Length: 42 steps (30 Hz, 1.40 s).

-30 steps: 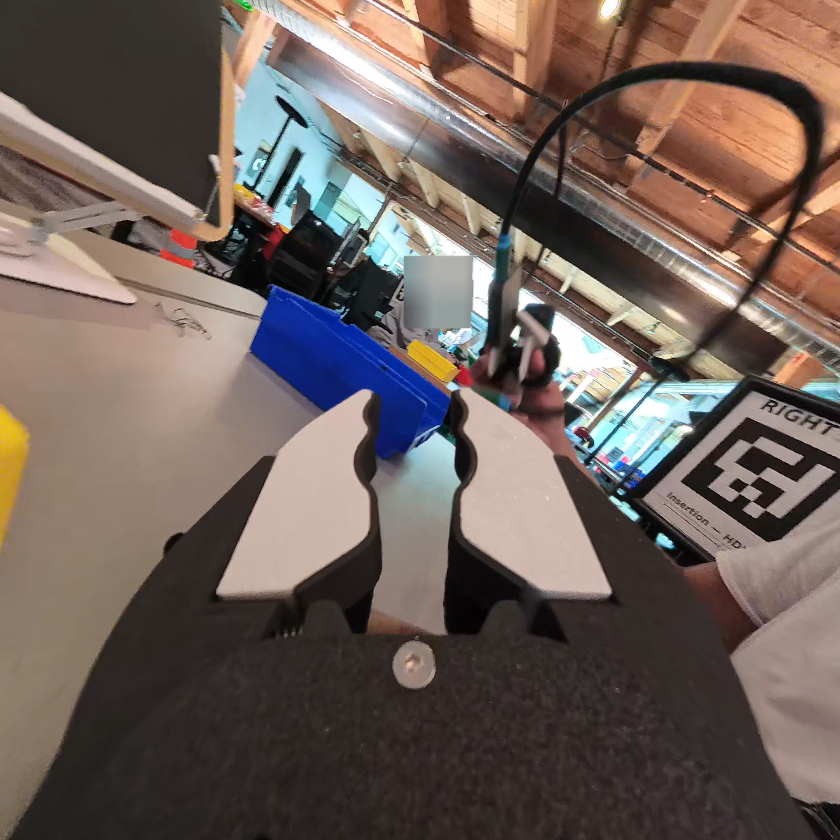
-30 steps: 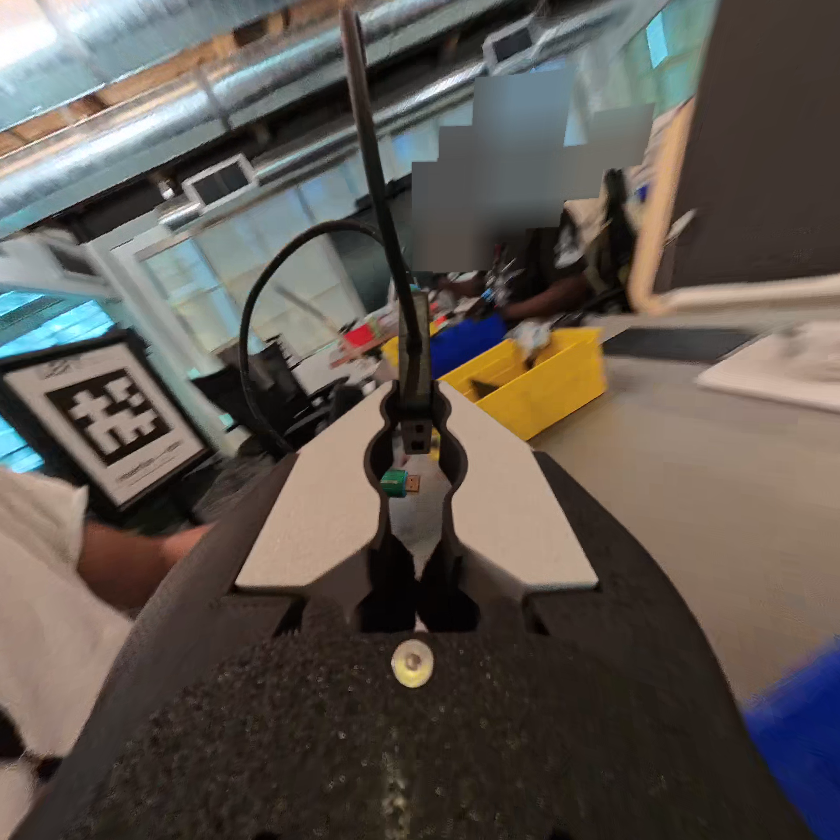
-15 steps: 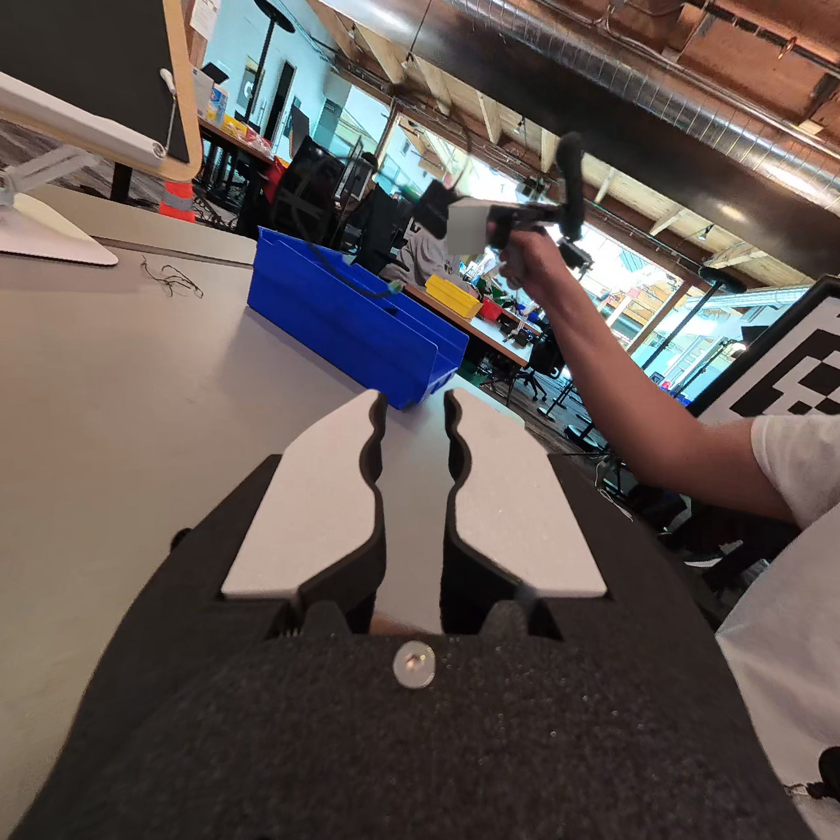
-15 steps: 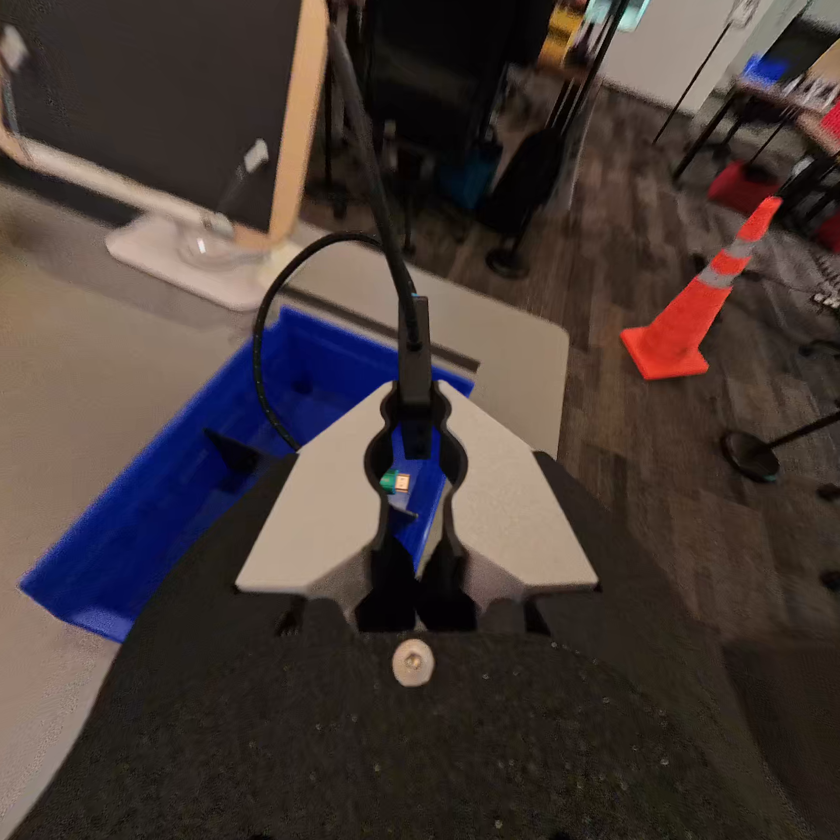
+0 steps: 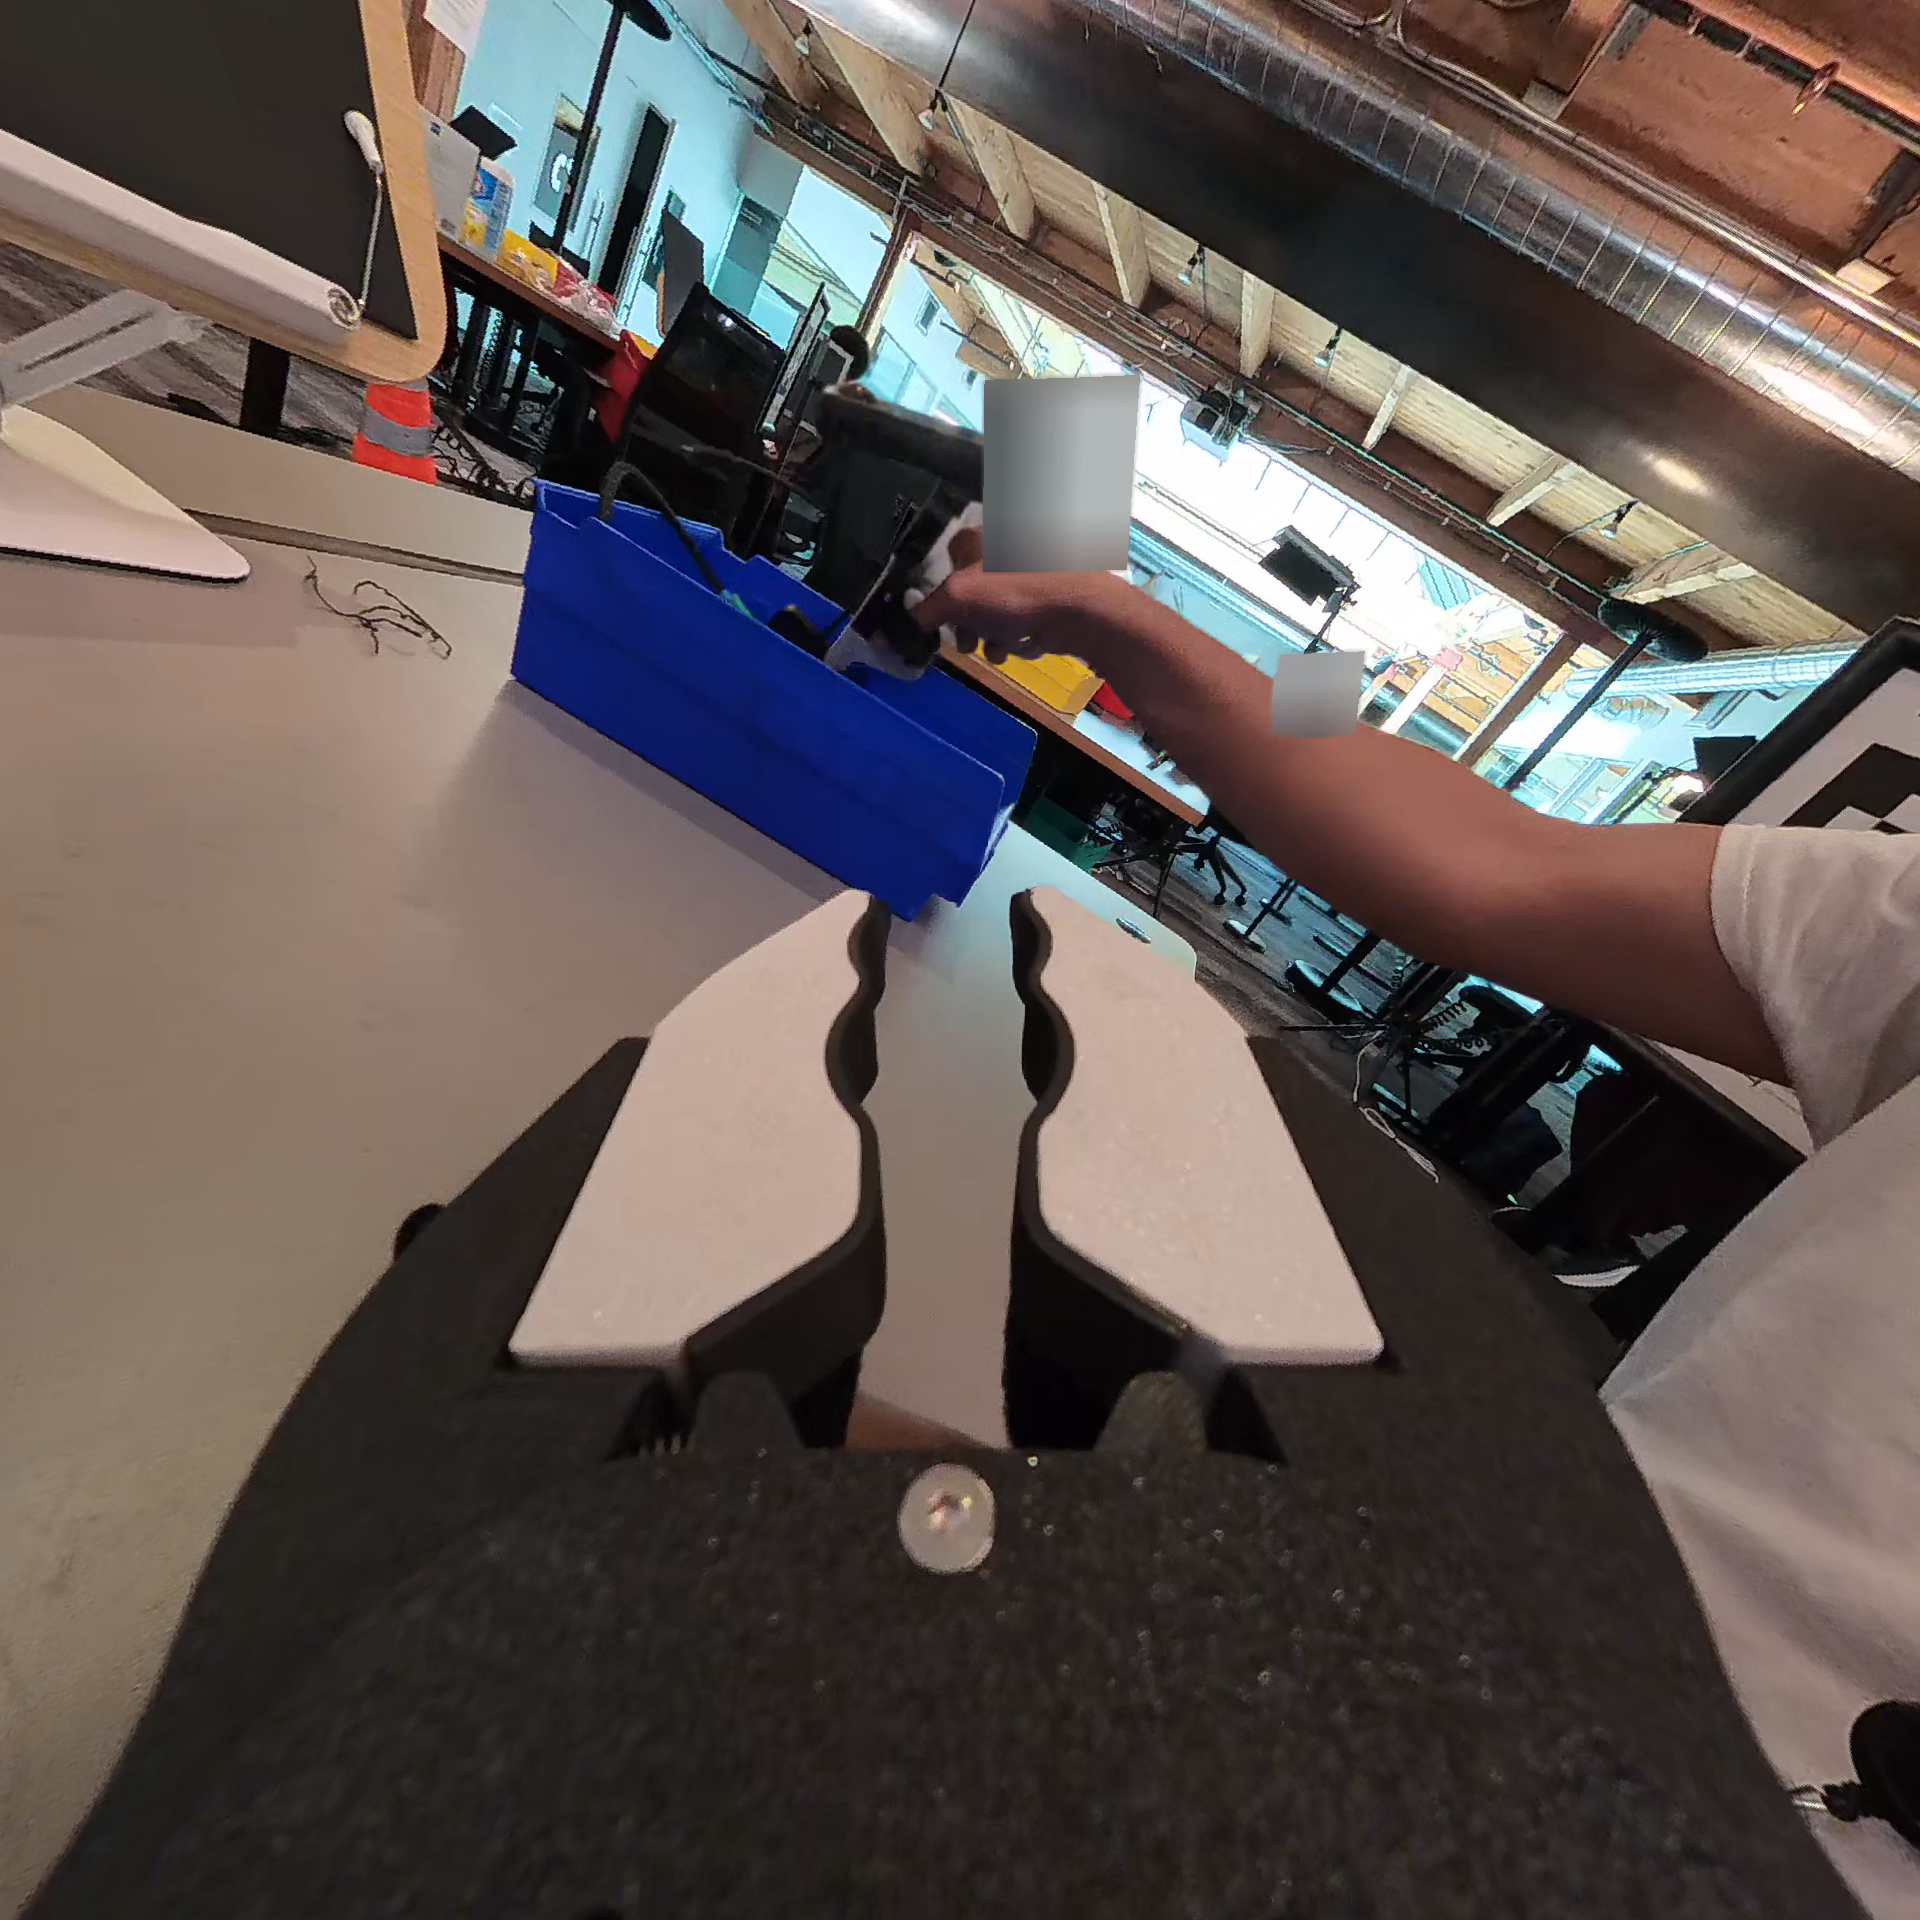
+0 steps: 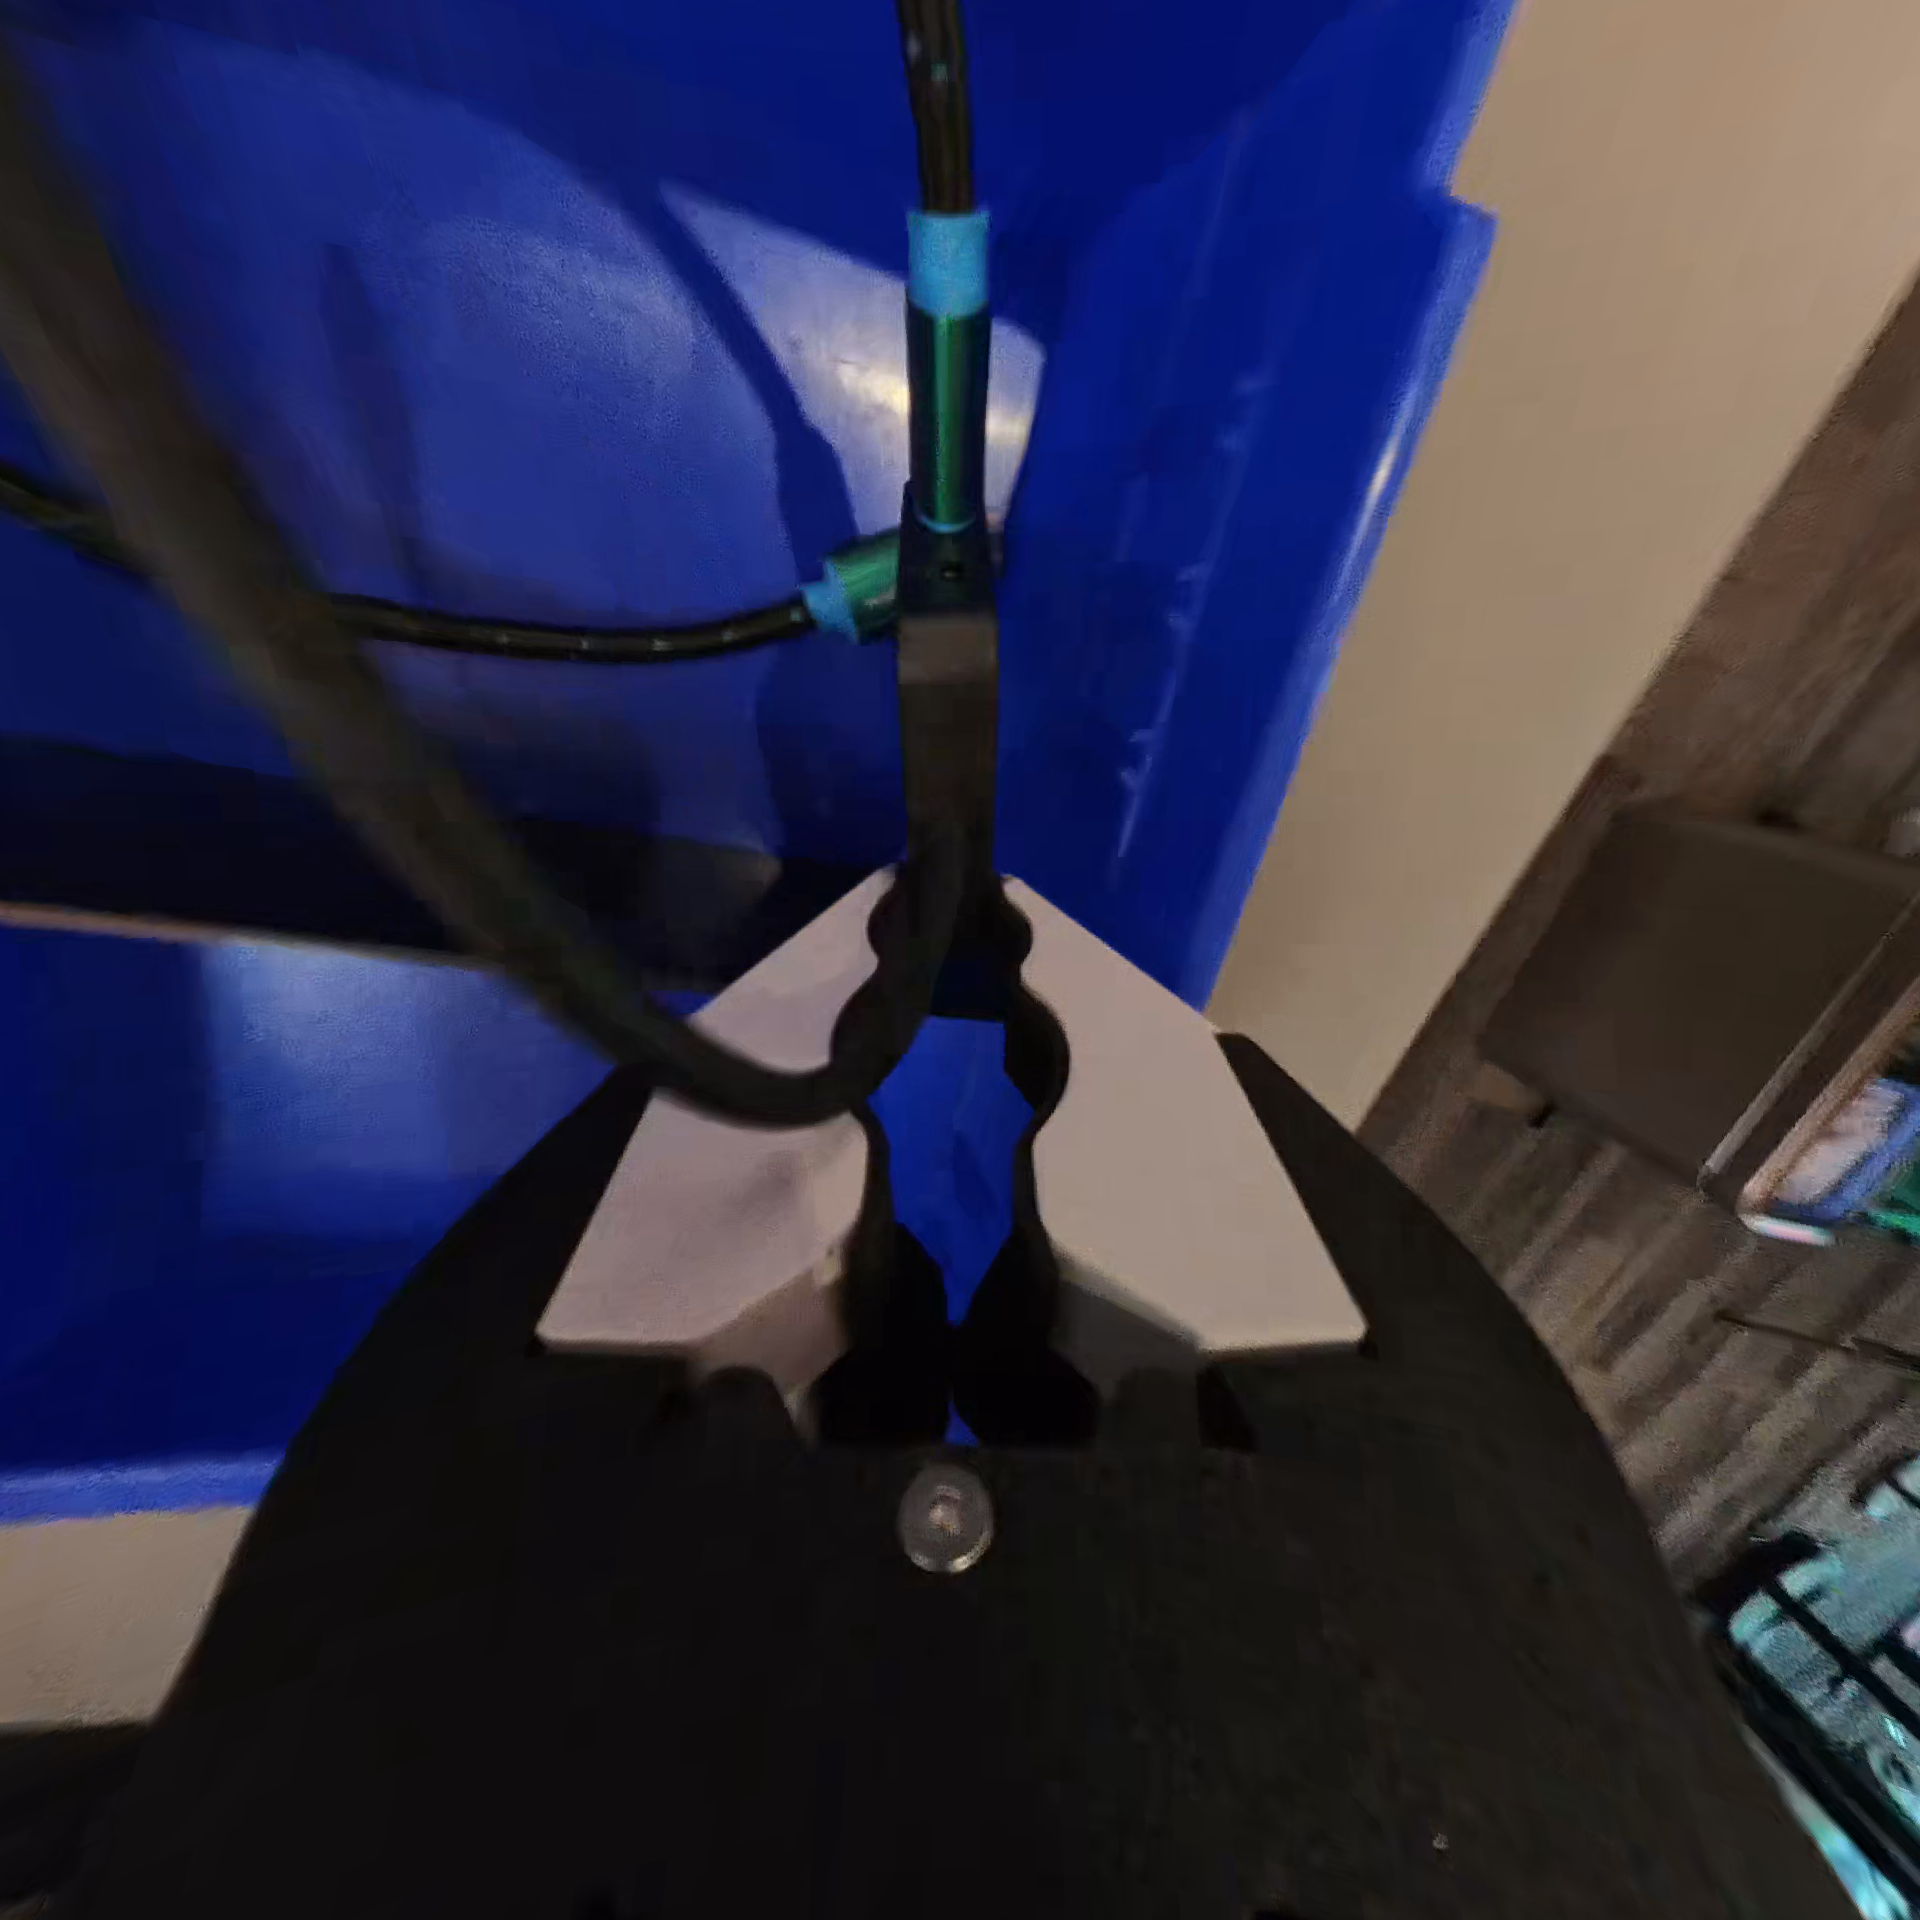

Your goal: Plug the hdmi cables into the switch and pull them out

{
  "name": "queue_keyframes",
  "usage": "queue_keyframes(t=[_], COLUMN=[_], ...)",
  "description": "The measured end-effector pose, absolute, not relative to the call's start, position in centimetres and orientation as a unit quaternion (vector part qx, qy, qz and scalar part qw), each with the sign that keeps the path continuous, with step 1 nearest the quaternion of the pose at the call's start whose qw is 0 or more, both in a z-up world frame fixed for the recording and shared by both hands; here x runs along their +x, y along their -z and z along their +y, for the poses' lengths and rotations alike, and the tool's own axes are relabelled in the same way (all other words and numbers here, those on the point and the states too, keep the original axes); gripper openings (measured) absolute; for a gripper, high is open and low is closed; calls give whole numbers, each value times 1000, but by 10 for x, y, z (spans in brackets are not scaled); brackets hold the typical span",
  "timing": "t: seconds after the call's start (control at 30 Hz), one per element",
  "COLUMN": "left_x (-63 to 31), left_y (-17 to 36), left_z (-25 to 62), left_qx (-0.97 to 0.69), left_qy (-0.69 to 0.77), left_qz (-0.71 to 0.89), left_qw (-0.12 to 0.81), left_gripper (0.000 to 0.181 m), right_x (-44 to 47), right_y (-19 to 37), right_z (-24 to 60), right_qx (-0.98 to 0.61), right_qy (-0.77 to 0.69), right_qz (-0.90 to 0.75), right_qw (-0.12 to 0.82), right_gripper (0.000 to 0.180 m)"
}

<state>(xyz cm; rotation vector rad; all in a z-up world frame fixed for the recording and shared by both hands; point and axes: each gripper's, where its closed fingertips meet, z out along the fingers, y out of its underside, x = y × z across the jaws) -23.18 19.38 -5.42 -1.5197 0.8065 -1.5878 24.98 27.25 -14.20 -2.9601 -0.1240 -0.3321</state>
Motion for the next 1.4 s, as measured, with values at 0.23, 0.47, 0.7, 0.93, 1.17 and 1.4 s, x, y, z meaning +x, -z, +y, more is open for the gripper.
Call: queue_keyframes(t=[0.23,0.47,0.7,0.93,1.17,1.4], left_x=[-238,-275,-335,-343,-344,-370], left_y=[58,77,108,116,82,50], left_z=[196,191,187,208,233,396], left_qx=[-611,-679,-731,-756,-755,-841], left_qy=[600,469,314,335,335,136], left_qz=[325,336,338,300,285,320], left_qw=[400,453,503,475,486,414], left_gripper=[23,27,27,36,39,51], right_x=[235,174,29,-14,-16,-16], right_y=[123,30,78,113,112,113], right_z=[272,216,135,133,129,127], right_qx=[-982,-912,-779,-801,-791,-788], right_qy=[96,26,-136,-140,-201,-229], right_qz=[-26,-35,29,-39,-16,-14], right_qw=[162,407,611,581,578,572], right_gripper=[29,41,40,40,40,40])
